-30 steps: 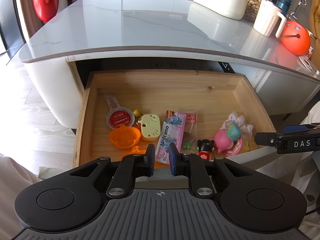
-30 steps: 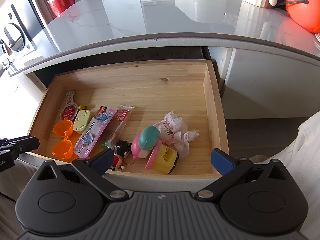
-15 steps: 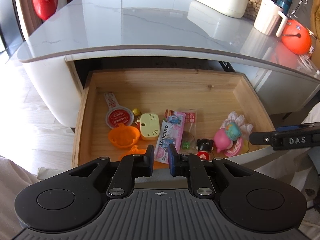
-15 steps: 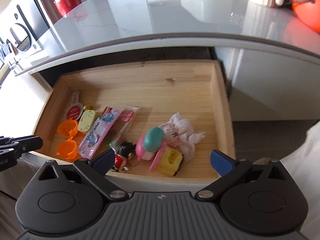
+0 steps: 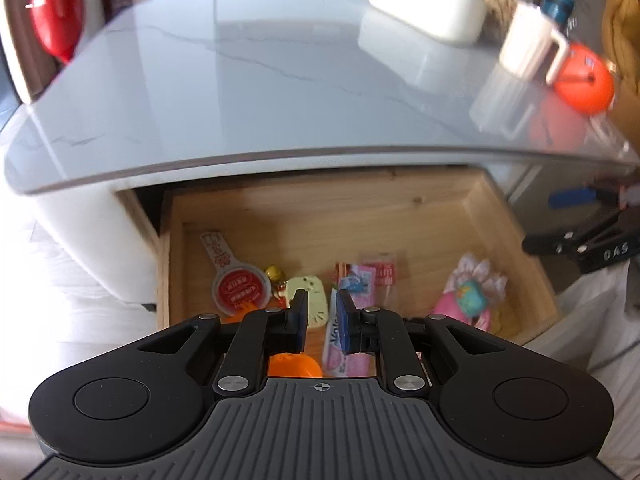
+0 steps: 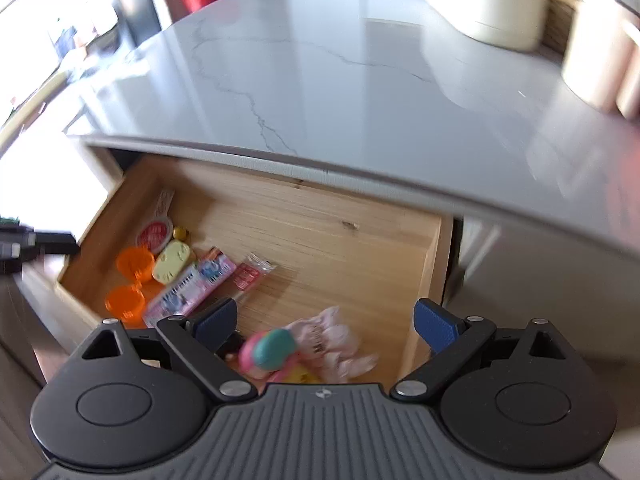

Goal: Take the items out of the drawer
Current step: 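Reach the left gripper into the drawer toward the pink Volcano package, then close the left gripper on the pink Volcano package and lift it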

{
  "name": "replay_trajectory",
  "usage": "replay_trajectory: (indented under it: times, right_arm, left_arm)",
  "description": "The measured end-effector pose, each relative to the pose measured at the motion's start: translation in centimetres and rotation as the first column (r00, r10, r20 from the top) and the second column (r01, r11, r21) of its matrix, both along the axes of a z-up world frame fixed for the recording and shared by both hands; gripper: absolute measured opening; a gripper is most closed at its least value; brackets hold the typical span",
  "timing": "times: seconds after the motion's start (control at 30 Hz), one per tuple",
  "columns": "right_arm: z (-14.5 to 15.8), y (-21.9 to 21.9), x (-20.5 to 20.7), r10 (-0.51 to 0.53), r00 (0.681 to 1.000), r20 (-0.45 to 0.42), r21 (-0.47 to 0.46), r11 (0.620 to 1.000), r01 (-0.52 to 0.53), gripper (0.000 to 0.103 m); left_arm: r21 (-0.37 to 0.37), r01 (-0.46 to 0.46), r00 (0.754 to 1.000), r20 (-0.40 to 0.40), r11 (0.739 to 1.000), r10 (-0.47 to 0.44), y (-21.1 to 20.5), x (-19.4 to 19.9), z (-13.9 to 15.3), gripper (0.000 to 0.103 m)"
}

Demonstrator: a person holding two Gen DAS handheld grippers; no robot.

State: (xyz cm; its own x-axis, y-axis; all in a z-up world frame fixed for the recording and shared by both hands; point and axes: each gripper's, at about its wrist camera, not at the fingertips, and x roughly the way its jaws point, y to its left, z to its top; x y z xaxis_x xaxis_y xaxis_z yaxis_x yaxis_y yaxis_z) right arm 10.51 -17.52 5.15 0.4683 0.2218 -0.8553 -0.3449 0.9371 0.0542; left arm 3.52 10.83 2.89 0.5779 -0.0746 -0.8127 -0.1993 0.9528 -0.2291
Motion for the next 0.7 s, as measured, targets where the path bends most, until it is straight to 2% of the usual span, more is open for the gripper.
replay_trajectory:
  times: [0.1, 0.2, 0.3, 0.33, 0.4, 0.5, 0.7]
  right_arm:
    - [-0.6, -0.4, 1.4, 0.044, 0.999, -0.002, -0.018, 0.999, -0.044, 0.096]
    - [-1.7, -1.8, 2.2, 0.021, 1.0, -0.018, 0.033, 0.999, -0.02, 0.096]
    - [-2.2, -2.6, 2.3, -0.006, 0.999, -0.038, 0.043, 0.999, 0.008, 0.094]
    - [-2.1, -2.8, 2.3, -0.008, 0.999, -0.037, 0.057, 0.998, 0.01, 0.094]
    - [-2.0, -3.0, 2.5, -0.01, 0.999, -0.04, 0.08, 0.997, 0.014, 0.094]
    - [-2.2, -2.9, 2.6, -0.019, 0.999, -0.042, 0.059, 0.998, 0.022, 0.094]
    - [-2.9, -2.8, 3.0, -0.031, 0.997, -0.075, 0.026, 0.999, 0.033, 0.094]
  left_arm:
    - [0.021, 0.051, 0.996, -0.076, 0.998, -0.05, -0.1, 2.5, -1.0, 0.017]
    - [0.038, 0.149, 0.98, -0.143, 0.988, -0.142, -0.9, 5.0, -2.4, 0.017]
    - [0.025, 0.308, 0.933, -0.201, 0.951, -0.297, -2.6, 7.4, -3.8, 0.018]
    - [0.024, 0.338, 0.919, -0.226, 0.941, -0.324, -3.0, 8.0, -4.5, 0.019]
    - [0.035, 0.362, 0.898, -0.283, 0.932, -0.338, -3.8, 9.1, -5.8, 0.019]
    - [0.041, 0.39, 0.865, -0.359, 0.92, -0.351, -4.5, 9.8, -7.5, 0.019]
    - [0.045, 0.383, 0.849, -0.411, 0.922, -0.333, -4.8, 9.9, -8.7, 0.019]
